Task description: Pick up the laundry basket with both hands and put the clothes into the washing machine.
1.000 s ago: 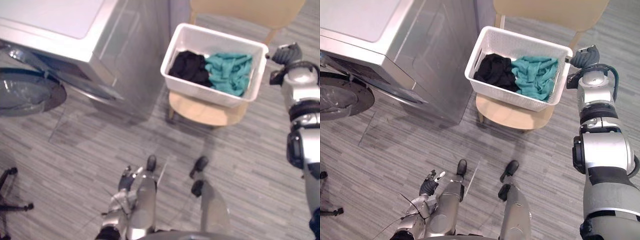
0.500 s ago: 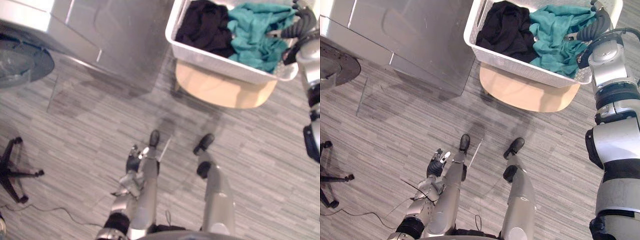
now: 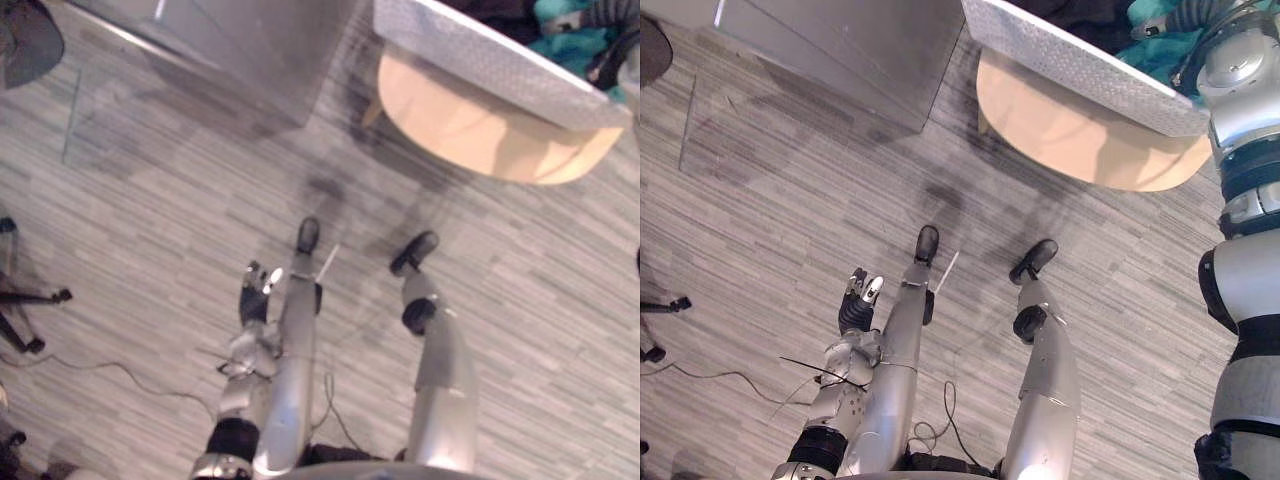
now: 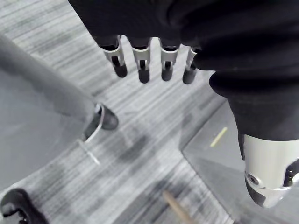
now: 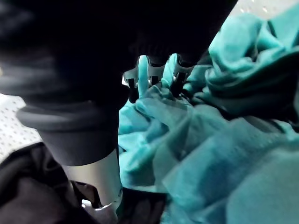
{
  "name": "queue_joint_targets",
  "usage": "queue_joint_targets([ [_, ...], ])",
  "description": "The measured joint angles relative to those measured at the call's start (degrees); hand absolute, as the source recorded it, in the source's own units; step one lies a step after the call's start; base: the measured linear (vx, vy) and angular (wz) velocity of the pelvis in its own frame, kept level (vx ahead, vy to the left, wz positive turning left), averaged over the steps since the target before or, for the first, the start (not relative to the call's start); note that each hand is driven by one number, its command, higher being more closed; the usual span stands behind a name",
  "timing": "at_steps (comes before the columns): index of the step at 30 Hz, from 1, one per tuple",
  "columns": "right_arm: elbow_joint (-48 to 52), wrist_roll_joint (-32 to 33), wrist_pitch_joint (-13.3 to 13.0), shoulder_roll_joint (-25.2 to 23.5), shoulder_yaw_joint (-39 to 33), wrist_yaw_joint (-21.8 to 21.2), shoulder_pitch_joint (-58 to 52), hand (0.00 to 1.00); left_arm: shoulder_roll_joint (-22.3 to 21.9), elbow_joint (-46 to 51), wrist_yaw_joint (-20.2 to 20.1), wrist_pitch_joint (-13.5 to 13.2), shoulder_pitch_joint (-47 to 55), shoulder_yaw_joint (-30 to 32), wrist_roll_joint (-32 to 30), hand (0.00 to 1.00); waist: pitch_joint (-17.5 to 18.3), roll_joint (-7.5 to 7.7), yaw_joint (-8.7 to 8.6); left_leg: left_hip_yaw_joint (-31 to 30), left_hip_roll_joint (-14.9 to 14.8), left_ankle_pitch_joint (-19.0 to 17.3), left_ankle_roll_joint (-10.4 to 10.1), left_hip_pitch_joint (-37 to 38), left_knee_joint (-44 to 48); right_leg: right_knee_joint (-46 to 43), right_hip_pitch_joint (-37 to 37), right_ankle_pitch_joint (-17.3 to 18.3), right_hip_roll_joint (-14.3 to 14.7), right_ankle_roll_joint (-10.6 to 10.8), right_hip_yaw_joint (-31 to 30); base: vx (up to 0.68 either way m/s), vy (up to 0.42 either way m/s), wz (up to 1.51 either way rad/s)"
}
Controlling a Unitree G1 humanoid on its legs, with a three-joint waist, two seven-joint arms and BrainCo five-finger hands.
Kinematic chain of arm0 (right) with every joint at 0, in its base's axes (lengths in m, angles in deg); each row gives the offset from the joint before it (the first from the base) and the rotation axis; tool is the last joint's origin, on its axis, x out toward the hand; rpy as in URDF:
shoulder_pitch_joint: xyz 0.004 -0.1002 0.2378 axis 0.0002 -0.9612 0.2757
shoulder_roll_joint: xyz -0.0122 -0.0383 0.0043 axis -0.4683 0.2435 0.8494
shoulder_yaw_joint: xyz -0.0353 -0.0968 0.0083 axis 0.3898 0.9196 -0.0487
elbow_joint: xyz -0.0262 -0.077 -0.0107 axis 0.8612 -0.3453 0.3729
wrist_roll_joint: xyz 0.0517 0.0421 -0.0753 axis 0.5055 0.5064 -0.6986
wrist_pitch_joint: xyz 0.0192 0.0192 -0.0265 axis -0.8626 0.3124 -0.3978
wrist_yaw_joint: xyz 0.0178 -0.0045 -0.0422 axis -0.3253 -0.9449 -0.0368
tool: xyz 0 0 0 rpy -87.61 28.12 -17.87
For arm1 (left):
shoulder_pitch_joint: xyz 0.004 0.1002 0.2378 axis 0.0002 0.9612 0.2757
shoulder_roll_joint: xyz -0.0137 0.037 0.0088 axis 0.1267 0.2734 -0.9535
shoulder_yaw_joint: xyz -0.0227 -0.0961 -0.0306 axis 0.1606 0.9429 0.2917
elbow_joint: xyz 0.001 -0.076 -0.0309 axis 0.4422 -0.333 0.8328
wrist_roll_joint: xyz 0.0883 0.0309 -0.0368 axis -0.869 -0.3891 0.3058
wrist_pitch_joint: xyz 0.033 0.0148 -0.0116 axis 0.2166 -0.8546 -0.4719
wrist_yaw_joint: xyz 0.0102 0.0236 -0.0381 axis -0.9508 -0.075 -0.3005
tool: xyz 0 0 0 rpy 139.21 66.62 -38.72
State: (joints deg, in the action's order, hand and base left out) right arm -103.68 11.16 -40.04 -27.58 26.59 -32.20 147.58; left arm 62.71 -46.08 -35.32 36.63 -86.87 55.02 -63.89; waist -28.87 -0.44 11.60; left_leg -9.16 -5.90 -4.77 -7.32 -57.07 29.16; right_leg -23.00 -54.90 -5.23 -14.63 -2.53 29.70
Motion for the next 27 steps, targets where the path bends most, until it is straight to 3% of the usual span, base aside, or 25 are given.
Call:
queue_joint_targets([
  [5, 0.8, -2.6, -0.4, 2.2, -1.0, 0.6, 0.3, 0.0, -0.7, 1.8, 0.1, -0.1, 0.0, 1.6, 0.0, 0.0, -0.3, 0.04, 0.79, -0.3, -0.1, -1.3, 0.0, -5.0, 4.3, -3.5, -4.5, 0.9, -0.5, -1.1, -0.3, 0.04, -0.006, -0.08],
  [6, 1.6, -2.9, -0.4, 3.0, -1.7, 0.9, 0.7, 1.0, -0.7, 2.2, 0.1, -0.2, 0.0, 1.9, 0.0, 0.0, -0.3, 0.04, 1.14, -0.3, -0.1, -2.0, 0.1, -6.5, 5.9, -4.6, -5.8, 1.1, -0.6, -1.2, -0.6, 0.04, -0.003, -0.21],
  [16, 2.1, -4.9, -0.1, 4.0, -4.5, 1.1, 0.2, 1.0, -1.3, 1.6, 0.0, 0.1, 0.0, 3.8, 1.1, 0.0, -0.3, 0.02, 1.85, 0.1, -0.3, -2.8, 0.5, -7.7, 7.7, -5.8, -7.0, 1.7, -0.7, -0.8, -1.4, 0.05, -0.004, -0.03],
  [21, 1.3, -4.8, 2.3, 0.8, -4.2, -0.5, -2.2, 1.0, -1.4, -0.8, 0.0, 0.1, 0.1, 4.0, 1.1, 0.0, -0.3, 0.08, 1.82, 1.2, -0.5, -2.6, 0.2, -1.0, 4.9, -4.6, -1.4, 1.6, -0.7, -1.1, -1.5, 0.12, -0.022, 0.07],
  [25, 1.4, -4.1, 2.5, -0.5, -4.3, -0.3, -2.9, 1.0, -1.4, -3.9, 0.0, 0.4, 0.1, 4.6, 1.1, 0.0, -0.3, 0.13, 1.3, 1.3, -0.3, -1.9, -0.2, 6.0, 1.4, -3.7, 4.6, 2.4, -0.9, -0.6, -1.2, 0.12, -0.023, 0.19],
  [27, 2.7, -1.7, 2.4, -0.9, -4.9, 0.3, -3.0, 1.0, -2.0, -5.1, 0.0, 0.5, 0.5, 5.6, 1.1, 0.0, -0.2, 0.24, 0.16, 1.2, 0.2, -1.4, -0.2, 10.3, -0.8, -4.0, 7.9, 3.3, -1.7, -0.2, -0.7, 0.17, -0.022, 0.29],
])
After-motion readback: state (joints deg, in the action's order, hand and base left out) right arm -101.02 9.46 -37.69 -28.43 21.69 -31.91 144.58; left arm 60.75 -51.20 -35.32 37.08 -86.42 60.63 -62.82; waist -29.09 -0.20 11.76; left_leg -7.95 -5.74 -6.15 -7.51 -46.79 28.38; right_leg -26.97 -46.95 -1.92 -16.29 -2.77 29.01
